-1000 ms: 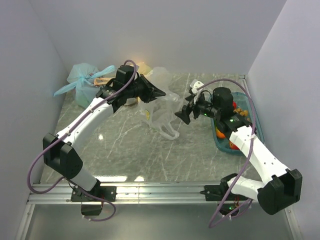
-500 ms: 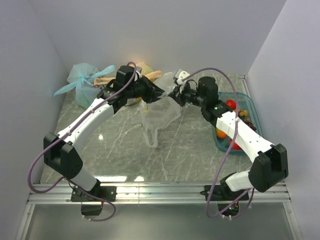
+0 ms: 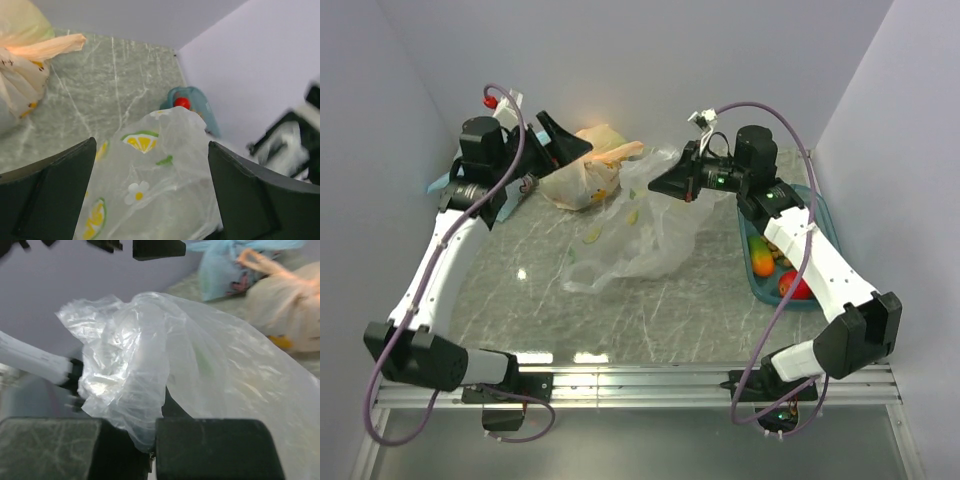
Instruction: Place the fake fruits into the plastic bag and tie a complex knot
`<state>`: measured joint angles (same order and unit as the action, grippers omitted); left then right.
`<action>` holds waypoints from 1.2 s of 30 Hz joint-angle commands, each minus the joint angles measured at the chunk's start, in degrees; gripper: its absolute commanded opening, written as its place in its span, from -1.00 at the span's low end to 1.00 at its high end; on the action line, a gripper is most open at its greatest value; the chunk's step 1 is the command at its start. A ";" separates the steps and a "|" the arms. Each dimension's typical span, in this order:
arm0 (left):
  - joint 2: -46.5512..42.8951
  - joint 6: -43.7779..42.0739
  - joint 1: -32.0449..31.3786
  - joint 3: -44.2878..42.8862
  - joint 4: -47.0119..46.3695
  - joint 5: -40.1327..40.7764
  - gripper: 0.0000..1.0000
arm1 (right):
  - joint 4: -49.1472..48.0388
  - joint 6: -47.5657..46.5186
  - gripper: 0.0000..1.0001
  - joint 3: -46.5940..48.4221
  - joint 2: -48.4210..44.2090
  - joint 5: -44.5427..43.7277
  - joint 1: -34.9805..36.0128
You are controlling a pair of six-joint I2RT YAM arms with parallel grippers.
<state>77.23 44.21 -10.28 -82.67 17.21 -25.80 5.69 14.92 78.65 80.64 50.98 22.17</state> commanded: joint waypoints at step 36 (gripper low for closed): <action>-4.81 -29.62 -17.14 17.45 3.80 12.18 0.99 | -55.41 67.68 -1.00 -6.49 18.58 22.41 -3.19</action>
<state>73.36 11.73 -27.27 -65.95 24.27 -16.05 -35.35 72.40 72.60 99.00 72.31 19.11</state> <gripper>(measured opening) 0.977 0.006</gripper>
